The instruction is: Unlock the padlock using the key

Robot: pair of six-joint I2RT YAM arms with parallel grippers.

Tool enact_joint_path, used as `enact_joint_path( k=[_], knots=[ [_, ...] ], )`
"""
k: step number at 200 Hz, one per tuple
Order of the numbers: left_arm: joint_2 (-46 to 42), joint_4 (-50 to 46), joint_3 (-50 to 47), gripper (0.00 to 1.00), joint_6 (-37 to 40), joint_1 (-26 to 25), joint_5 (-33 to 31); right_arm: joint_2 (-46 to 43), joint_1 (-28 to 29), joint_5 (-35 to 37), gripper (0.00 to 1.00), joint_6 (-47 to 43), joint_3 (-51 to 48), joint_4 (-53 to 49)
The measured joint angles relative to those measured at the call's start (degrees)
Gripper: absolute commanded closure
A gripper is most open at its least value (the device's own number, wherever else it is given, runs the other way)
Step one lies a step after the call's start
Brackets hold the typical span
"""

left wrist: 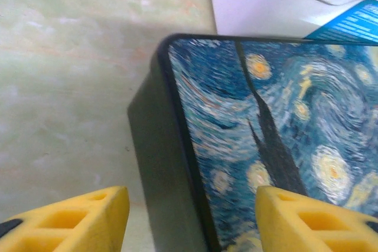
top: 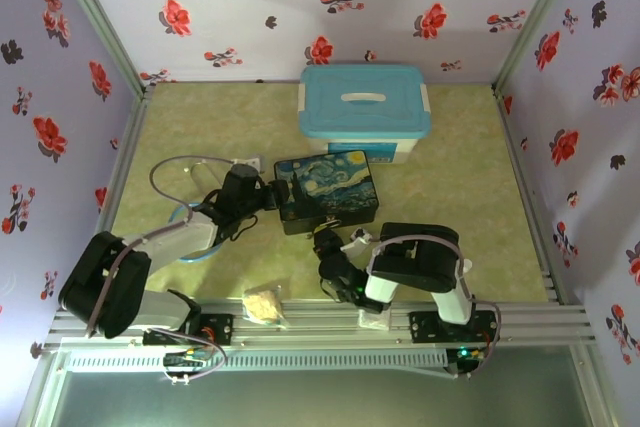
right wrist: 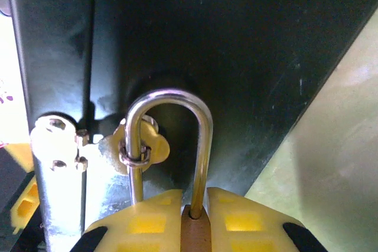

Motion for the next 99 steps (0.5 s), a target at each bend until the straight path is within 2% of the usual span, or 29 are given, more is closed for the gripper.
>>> enact_joint_path(
  k=[35,99],
  knots=[
    [1.86,0.33,0.55,0.42,-0.79,-1.31,1.31,1.70,0.00,0.20,1.00,-0.42,1.64,1.57],
    [6.19,5.16,1.25,0.54,-3.58,-3.45,-3.72,1.03,1.81,1.88,1.00,1.88,-0.70,2.75]
  ],
)
